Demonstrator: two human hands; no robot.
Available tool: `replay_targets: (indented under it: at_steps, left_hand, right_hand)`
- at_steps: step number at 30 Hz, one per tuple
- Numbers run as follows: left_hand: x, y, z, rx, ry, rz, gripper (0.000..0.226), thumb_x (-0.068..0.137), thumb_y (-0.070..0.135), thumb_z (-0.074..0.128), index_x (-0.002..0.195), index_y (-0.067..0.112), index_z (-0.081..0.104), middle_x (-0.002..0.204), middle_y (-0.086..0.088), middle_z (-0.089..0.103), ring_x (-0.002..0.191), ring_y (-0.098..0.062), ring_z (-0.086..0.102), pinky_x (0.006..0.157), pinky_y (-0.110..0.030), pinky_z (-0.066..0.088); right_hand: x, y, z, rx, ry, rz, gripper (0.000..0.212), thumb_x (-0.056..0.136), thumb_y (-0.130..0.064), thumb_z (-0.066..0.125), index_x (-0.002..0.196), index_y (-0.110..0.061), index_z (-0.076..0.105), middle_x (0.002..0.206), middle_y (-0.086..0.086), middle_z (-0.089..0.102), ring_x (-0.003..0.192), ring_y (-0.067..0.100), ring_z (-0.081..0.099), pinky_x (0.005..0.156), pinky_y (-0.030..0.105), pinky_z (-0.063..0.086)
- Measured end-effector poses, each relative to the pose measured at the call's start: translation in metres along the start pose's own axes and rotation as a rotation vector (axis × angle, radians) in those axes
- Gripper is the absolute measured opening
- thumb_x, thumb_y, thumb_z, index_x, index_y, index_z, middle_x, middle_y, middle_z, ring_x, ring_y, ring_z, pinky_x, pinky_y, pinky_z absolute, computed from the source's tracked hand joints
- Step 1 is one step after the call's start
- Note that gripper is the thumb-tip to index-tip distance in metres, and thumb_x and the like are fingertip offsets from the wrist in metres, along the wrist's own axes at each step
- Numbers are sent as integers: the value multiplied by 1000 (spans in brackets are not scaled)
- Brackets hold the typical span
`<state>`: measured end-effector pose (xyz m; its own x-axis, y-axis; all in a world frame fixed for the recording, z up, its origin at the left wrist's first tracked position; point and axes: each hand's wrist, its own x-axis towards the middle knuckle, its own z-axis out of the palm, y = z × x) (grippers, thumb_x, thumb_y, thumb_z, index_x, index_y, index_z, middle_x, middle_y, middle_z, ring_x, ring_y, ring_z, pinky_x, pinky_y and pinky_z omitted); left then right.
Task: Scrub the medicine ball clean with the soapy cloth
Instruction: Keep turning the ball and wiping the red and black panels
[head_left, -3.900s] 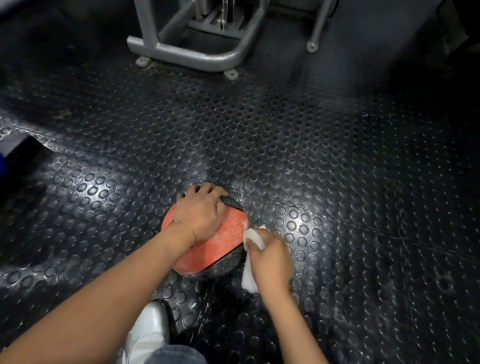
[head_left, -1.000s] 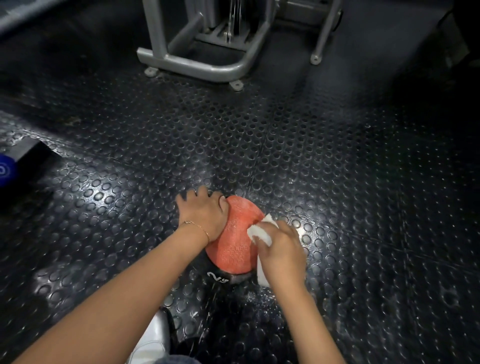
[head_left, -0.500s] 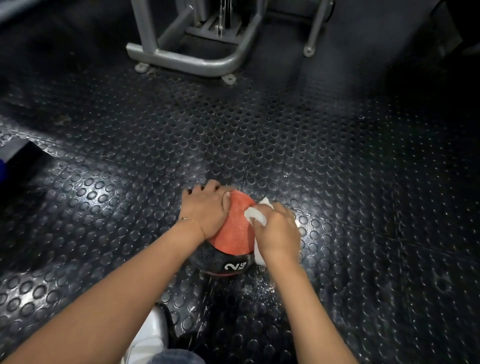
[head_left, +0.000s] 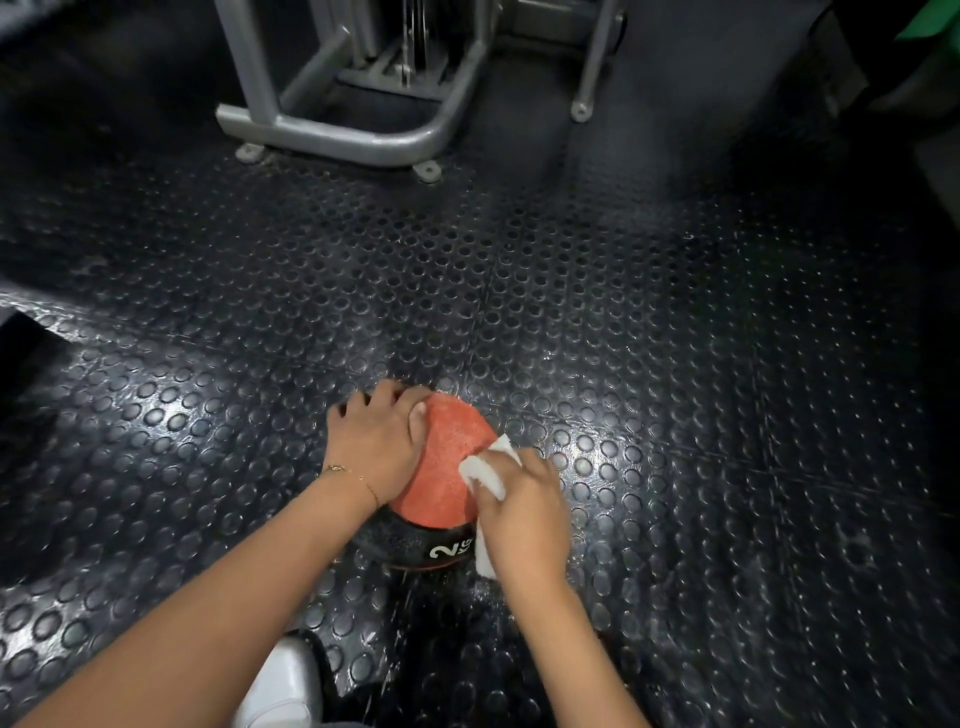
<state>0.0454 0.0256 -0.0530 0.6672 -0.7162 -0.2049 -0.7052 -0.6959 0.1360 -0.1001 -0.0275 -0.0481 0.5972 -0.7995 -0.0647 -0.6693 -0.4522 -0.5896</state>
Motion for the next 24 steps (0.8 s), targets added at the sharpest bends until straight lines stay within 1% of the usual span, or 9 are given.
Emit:
replay_targets:
  at_steps: [3, 6, 8, 11, 13, 16, 19, 22, 24]
  left_hand:
    - [0, 8, 0, 10, 2, -7, 45, 101, 37, 16, 140, 31, 36, 138, 0, 40, 121, -27, 41, 101, -43, 30]
    - [-3, 6, 1, 21, 35, -16, 59, 93, 42, 2, 139, 30, 38, 136, 0, 40, 119, -27, 41, 99, -43, 33]
    - [-4, 3, 0, -5, 11, 3, 71, 85, 47, -7, 138, 30, 37, 136, -1, 39, 119, -28, 40, 97, -42, 36]
    - [-4, 7, 0, -37, -28, 2, 48, 98, 41, 12, 139, 29, 35, 137, -1, 36, 120, -27, 36, 97, -42, 37]
    - [-5, 11, 1, -52, 4, -18, 43, 100, 36, 18, 139, 29, 36, 137, 0, 37, 120, -25, 36, 96, -41, 37]
    - [-2, 6, -1, -100, 4, -60, 42, 101, 35, 17, 138, 30, 36, 137, 0, 38, 120, -26, 37, 93, -41, 40]
    - [3, -2, -6, -117, -52, -91, 42, 101, 35, 17, 138, 30, 37, 137, 0, 38, 122, -28, 38, 92, -43, 40]
    - [8, -1, -8, -99, -54, -137, 42, 101, 34, 19, 137, 26, 39, 139, -1, 38, 125, -28, 38, 96, -45, 37]
    - [10, 4, -7, -128, -55, -95, 43, 101, 35, 20, 141, 27, 35, 144, 0, 35, 130, -26, 34, 102, -46, 34]
  right_hand:
    - [22, 0, -7, -8, -18, 146, 28, 89, -26, 54, 116, -27, 60, 117, -4, 53, 105, 17, 45, 75, 26, 36]
    - [20, -10, -11, -72, -74, 13, 29, 89, -23, 52, 117, -27, 60, 119, -3, 52, 111, 18, 41, 83, 29, 38]
    - [12, -13, -11, -100, -110, -61, 29, 89, -22, 50, 117, -28, 60, 119, -3, 51, 113, 19, 40, 83, 29, 37]
    - [33, -9, -15, -89, -114, 80, 29, 91, -25, 51, 119, -28, 58, 125, -2, 51, 115, 20, 42, 85, 29, 38]
    - [42, -9, -16, -99, -95, 122, 28, 92, -24, 51, 119, -26, 58, 123, 1, 52, 116, 22, 43, 85, 30, 39]
    - [26, -12, -13, -90, -126, 29, 29, 91, -25, 51, 118, -30, 59, 122, -3, 51, 114, 18, 41, 86, 29, 38]
    - [10, -8, -8, -32, -107, -51, 27, 88, -26, 55, 114, -32, 62, 114, -6, 53, 107, 15, 43, 77, 27, 36]
    - [14, -6, -4, -7, -56, 1, 27, 88, -25, 55, 113, -32, 62, 110, -6, 53, 105, 16, 43, 73, 26, 34]
    - [12, -10, 0, -48, -8, -89, 28, 86, -22, 56, 112, -29, 63, 107, -3, 53, 103, 18, 43, 69, 27, 31]
